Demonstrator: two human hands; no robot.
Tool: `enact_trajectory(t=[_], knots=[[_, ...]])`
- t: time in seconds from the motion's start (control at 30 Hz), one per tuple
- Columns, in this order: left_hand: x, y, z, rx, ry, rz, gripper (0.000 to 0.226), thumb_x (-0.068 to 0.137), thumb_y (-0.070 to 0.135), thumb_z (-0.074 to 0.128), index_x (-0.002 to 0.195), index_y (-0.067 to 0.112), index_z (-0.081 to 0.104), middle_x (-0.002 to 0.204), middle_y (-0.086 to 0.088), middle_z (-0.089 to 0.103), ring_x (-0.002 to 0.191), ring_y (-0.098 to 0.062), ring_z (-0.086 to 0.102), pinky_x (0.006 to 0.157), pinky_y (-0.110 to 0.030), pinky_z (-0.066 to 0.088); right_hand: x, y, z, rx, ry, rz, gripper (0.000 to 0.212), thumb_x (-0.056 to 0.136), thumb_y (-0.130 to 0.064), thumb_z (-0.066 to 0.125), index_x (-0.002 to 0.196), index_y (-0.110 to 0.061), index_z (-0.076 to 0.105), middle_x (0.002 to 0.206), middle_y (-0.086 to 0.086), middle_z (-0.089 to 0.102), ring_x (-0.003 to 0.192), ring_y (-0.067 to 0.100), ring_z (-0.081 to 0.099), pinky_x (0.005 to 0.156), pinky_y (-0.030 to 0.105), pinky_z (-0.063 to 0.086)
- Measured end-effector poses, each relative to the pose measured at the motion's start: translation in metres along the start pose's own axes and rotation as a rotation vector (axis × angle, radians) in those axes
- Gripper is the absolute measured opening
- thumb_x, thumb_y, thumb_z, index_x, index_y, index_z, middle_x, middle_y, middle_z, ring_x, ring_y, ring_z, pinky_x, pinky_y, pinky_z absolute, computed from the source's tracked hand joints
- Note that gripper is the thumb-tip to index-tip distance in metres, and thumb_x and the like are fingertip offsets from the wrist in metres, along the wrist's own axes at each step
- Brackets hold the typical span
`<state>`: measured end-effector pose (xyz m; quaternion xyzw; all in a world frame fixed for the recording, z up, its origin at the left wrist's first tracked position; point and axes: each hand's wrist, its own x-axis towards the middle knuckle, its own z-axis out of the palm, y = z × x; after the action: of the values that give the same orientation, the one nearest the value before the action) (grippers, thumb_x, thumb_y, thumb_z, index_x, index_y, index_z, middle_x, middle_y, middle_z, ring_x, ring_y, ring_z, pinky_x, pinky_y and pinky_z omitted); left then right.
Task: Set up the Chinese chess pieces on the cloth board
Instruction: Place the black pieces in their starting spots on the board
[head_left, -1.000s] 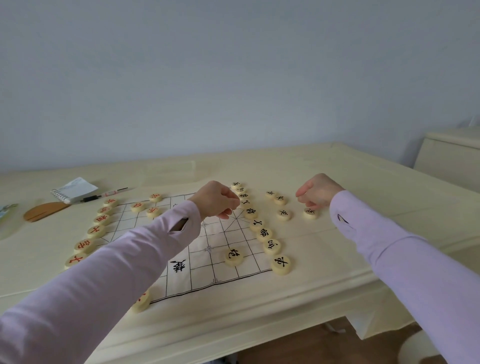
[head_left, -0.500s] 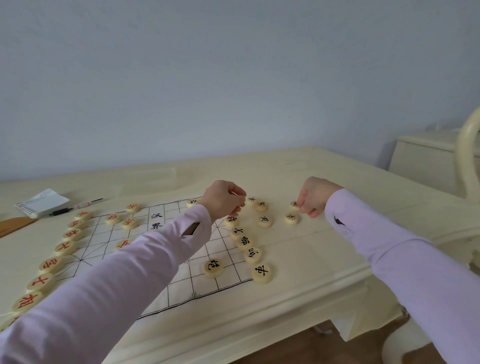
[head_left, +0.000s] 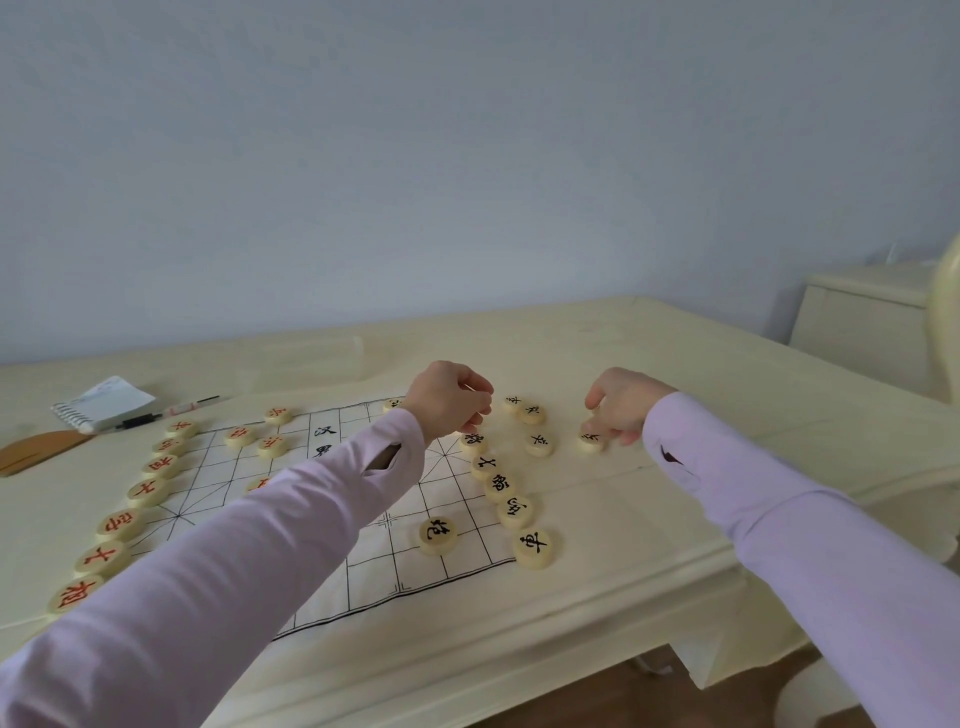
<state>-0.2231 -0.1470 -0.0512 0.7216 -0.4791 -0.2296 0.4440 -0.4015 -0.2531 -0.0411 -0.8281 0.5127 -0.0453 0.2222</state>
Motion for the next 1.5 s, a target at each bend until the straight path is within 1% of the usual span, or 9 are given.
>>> enact_trajectory(t=[0.17, 0.43, 0.6, 0.7, 0.83, 0.97, 1.1, 1.33, 1.5], knots=[[-0.003, -0.003, -0.004, -0.018, -0.006, -0.017, 0.014, 0.088, 0.001, 0.053, 0.097, 0.002, 0.064, 0.073, -0.005, 0.063, 0.059, -0.014, 0.056, 0.055, -0.019, 0.052, 0.000, 0.001, 0.009, -0.025, -0.044, 0.020, 0.031, 0.083, -0.015, 0.069, 0.110, -0.002, 0.062, 0.087, 0.009, 0.059, 0.058, 0.020, 0.054, 0.058, 0.022, 0.042], [-0.010, -0.002, -0.016, -0.003, -0.036, -0.010, 0.013, 0.089, 0.002, 0.054, 0.098, 0.002, 0.063, 0.074, -0.005, 0.063, 0.060, -0.013, 0.056, 0.053, -0.017, 0.052, -0.008, -0.005, 0.014, -0.028, 0.052, 0.002, 0.030, 0.075, -0.010, 0.073, 0.102, 0.001, 0.069, 0.074, 0.007, 0.066, 0.058, 0.019, 0.060, 0.073, 0.029, 0.054], [-0.014, 0.002, -0.030, 0.037, -0.043, -0.007, 0.014, 0.091, 0.008, 0.056, 0.102, 0.002, 0.063, 0.074, -0.003, 0.063, 0.059, -0.012, 0.057, 0.053, -0.018, 0.054, -0.017, -0.033, 0.000, 0.295, 0.017, -0.062, 0.026, 0.087, -0.009, 0.063, 0.109, 0.005, 0.062, 0.070, 0.008, 0.065, 0.060, 0.019, 0.065, 0.090, 0.031, 0.053], [-0.018, 0.001, -0.043, 0.025, -0.016, -0.035, 0.027, 0.094, 0.025, 0.055, 0.103, 0.001, 0.062, 0.077, -0.003, 0.064, 0.060, -0.013, 0.058, 0.057, -0.020, 0.055, -0.022, -0.058, 0.001, 0.613, -0.112, -0.105, 0.028, 0.089, -0.002, 0.059, 0.114, 0.012, 0.056, 0.073, 0.010, 0.063, 0.053, 0.012, 0.066, 0.080, 0.025, 0.057], [-0.029, -0.006, -0.068, -0.030, -0.043, -0.138, 0.048, 0.090, 0.044, 0.055, 0.107, 0.000, 0.059, 0.089, -0.007, 0.066, 0.069, -0.015, 0.063, 0.069, -0.024, 0.058, -0.026, -0.096, 0.014, 0.766, -0.267, -0.182, 0.025, 0.085, -0.001, 0.064, 0.104, 0.014, 0.059, 0.075, 0.013, 0.065, 0.064, 0.017, 0.067, 0.075, 0.023, 0.058], [-0.041, -0.016, -0.095, -0.098, -0.153, -0.188, 0.041, 0.086, 0.035, 0.064, 0.107, -0.001, 0.063, 0.092, -0.009, 0.065, 0.075, -0.015, 0.063, 0.074, -0.022, 0.058, -0.027, -0.131, 0.030, 0.843, -0.357, -0.210, 0.025, 0.085, 0.001, 0.063, 0.105, 0.016, 0.059, 0.078, 0.014, 0.065, 0.069, 0.018, 0.064, 0.061, 0.019, 0.058], [-0.043, -0.027, -0.118, -0.188, -0.052, -0.196, 0.028, 0.084, 0.020, 0.068, 0.099, -0.004, 0.067, 0.080, -0.008, 0.065, 0.065, -0.012, 0.060, 0.063, -0.017, 0.057, -0.019, -0.161, 0.043, 0.886, -0.377, -0.221, 0.029, 0.083, 0.002, 0.065, 0.108, 0.014, 0.060, 0.082, 0.013, 0.066, 0.071, 0.019, 0.065, 0.073, 0.024, 0.057], [-0.029, -0.037, -0.145, -0.222, 0.035, -0.284, 0.020, 0.081, 0.015, 0.072, 0.084, -0.005, 0.067, 0.074, -0.009, 0.064, 0.060, -0.014, 0.059, 0.067, -0.021, 0.058, -0.002, -0.189, 0.052, 0.839, -0.370, -0.261, 0.028, 0.086, 0.007, 0.058, 0.112, 0.019, 0.056, 0.084, 0.016, 0.065, 0.072, 0.021, 0.065, 0.087, 0.027, 0.051], [-0.005, -0.041, -0.153, 0.004, 0.183, -0.339, 0.019, 0.082, 0.011, 0.071, 0.072, -0.002, 0.063, 0.064, -0.010, 0.063, 0.038, -0.010, 0.059, 0.063, -0.024, 0.056, 0.027, -0.192, 0.056, 0.358, -0.204, -0.302, 0.033, 0.084, 0.002, 0.057, 0.116, 0.008, 0.061, 0.084, 0.009, 0.066, 0.072, 0.022, 0.070, 0.083, 0.032, 0.056]])
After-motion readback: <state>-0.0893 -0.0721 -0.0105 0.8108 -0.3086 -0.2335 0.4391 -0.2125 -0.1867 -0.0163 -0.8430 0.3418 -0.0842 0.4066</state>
